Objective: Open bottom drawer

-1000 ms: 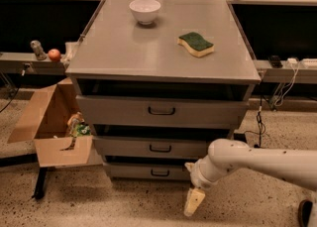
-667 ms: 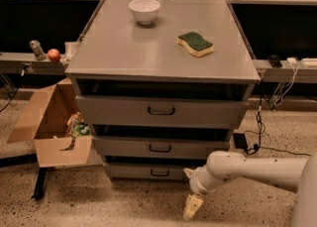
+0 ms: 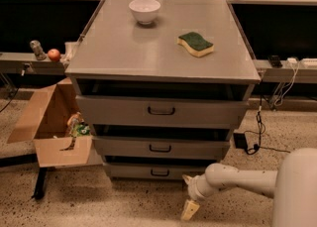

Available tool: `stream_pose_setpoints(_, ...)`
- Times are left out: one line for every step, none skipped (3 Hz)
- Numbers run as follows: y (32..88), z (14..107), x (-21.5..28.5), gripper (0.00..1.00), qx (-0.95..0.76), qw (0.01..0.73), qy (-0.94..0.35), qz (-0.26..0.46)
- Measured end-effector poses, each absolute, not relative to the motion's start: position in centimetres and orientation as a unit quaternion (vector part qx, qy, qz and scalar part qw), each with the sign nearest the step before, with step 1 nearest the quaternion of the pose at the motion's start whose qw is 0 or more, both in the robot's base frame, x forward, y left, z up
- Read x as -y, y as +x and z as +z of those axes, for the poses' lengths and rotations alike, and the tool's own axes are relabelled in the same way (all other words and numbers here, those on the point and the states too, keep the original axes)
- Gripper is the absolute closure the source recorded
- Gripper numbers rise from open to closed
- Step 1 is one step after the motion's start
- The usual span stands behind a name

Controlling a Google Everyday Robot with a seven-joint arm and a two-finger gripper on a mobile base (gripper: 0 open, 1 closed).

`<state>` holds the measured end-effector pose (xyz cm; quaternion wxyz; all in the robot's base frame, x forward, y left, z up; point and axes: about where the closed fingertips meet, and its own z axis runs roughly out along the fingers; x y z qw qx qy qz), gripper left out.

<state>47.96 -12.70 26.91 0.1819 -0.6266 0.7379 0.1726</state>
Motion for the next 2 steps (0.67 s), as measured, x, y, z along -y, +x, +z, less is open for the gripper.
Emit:
stream_pose_setpoints(48.0, 26.9, 12.7, 0.00, -0.738, 0.182, -0.627, 0.173)
stream_pose_setpoints(49.2, 26.0, 13.1, 0.00, -0.707, 0.199, -0.664, 0.143)
